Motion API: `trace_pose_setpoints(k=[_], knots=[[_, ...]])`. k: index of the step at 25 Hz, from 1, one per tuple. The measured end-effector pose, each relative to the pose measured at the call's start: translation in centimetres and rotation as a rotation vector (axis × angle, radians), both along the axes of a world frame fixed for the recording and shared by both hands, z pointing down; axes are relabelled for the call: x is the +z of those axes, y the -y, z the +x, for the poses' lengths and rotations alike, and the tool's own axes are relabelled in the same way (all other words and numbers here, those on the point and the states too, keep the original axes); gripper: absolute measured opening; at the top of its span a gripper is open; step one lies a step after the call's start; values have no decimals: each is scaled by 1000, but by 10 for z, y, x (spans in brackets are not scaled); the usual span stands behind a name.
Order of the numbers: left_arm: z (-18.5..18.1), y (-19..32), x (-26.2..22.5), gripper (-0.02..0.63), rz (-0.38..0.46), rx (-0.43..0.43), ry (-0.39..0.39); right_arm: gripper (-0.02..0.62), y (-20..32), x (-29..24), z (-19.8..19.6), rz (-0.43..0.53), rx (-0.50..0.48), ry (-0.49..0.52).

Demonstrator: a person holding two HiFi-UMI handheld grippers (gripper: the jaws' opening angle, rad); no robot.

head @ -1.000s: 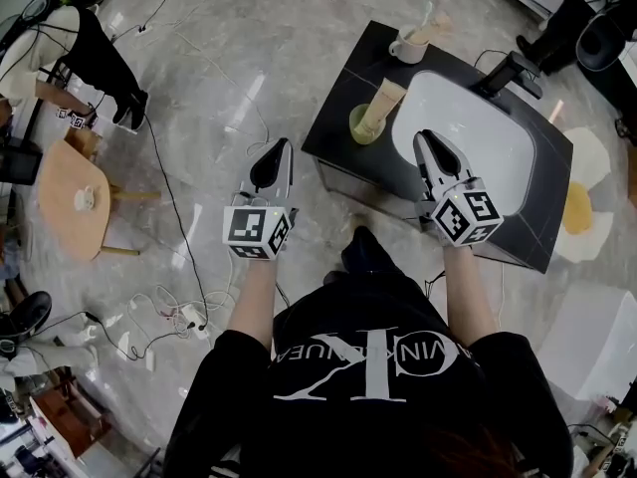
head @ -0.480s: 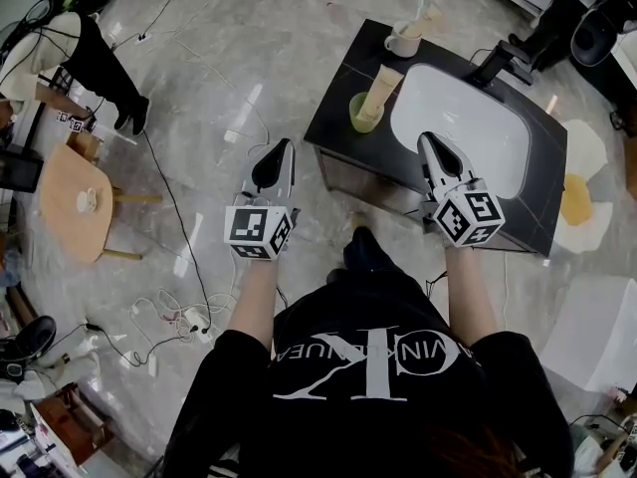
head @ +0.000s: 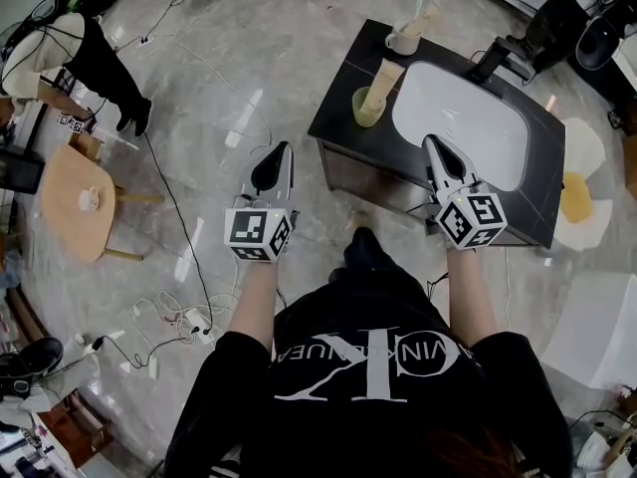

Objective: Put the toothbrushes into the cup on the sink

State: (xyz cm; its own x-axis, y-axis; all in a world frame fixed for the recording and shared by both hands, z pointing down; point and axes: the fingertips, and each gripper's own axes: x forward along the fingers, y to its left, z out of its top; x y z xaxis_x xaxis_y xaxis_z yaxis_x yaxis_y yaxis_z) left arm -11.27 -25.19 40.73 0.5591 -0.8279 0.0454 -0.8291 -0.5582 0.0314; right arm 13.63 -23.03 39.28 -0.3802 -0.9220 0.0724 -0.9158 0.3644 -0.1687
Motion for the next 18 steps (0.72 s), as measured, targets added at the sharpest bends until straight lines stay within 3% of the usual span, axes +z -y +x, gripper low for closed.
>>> trace_pose_setpoints(k=[18], knots=[[-14,-12,2,11,-1,7,-5,20,-18,2,0,-12,50,-52]])
